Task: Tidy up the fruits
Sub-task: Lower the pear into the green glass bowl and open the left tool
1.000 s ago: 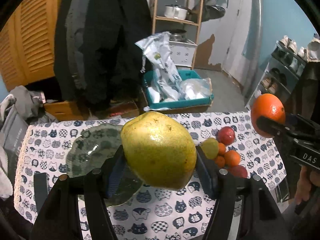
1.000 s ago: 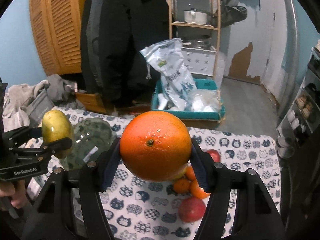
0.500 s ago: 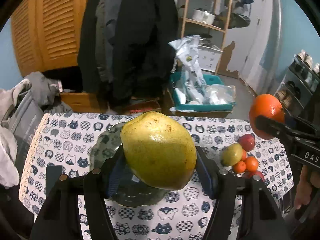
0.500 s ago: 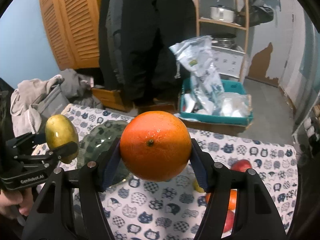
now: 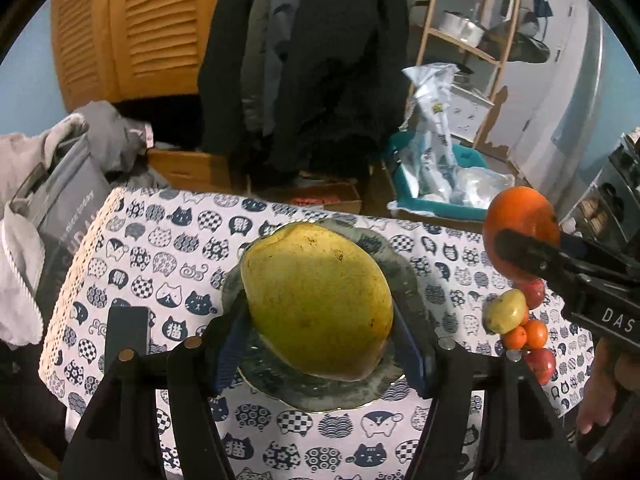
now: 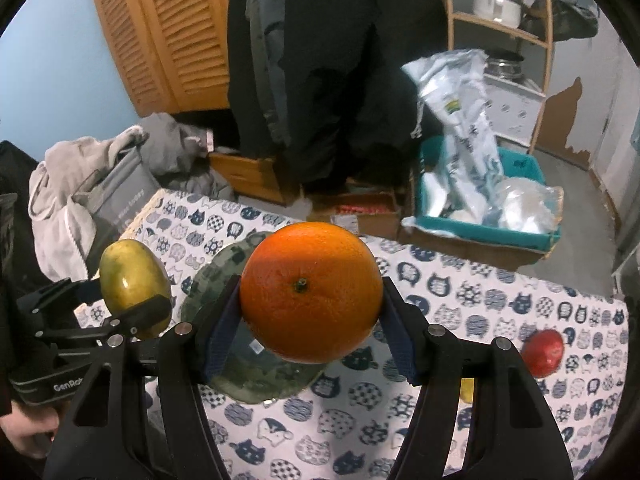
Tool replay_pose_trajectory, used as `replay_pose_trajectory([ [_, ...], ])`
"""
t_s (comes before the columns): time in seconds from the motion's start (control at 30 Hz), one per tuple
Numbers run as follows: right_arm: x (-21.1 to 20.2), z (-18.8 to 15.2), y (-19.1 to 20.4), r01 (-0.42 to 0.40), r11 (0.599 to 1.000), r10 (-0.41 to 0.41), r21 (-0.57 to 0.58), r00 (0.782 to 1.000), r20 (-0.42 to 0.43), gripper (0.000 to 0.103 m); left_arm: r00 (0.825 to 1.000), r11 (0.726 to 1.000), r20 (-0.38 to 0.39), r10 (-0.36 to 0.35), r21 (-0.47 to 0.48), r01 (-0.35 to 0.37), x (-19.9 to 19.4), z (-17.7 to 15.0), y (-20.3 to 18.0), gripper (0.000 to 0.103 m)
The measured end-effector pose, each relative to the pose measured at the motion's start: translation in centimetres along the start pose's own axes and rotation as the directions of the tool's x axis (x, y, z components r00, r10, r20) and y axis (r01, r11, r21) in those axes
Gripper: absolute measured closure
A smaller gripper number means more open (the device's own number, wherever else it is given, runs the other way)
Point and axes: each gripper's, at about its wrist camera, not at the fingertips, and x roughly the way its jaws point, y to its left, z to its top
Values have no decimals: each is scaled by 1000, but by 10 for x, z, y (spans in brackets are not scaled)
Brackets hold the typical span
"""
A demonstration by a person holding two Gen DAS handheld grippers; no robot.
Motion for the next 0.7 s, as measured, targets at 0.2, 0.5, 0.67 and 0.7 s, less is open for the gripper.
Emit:
replay_pose_trajectory([
  [0.2, 42, -5, 9, -10, 1000, 10, 2, 997, -75, 37, 997, 999, -72, 8, -33, -10, 31, -7, 18, 35],
  [0.5, 95, -21, 9, -13, 1000, 16, 14, 982, -188, 37, 980, 996, -201, 7, -90, -25, 88, -25, 39, 35],
  [0.67, 111, -29, 12, -26, 1000, 29, 16, 972, -232, 37, 965, 993, -262, 6, -114, -38, 112, -34, 43, 35],
  [0.7, 114, -30, 12, -27, 1000, 30, 15, 971, -238, 37, 962, 992, -274, 5, -117, -38, 116, -36, 44, 35],
])
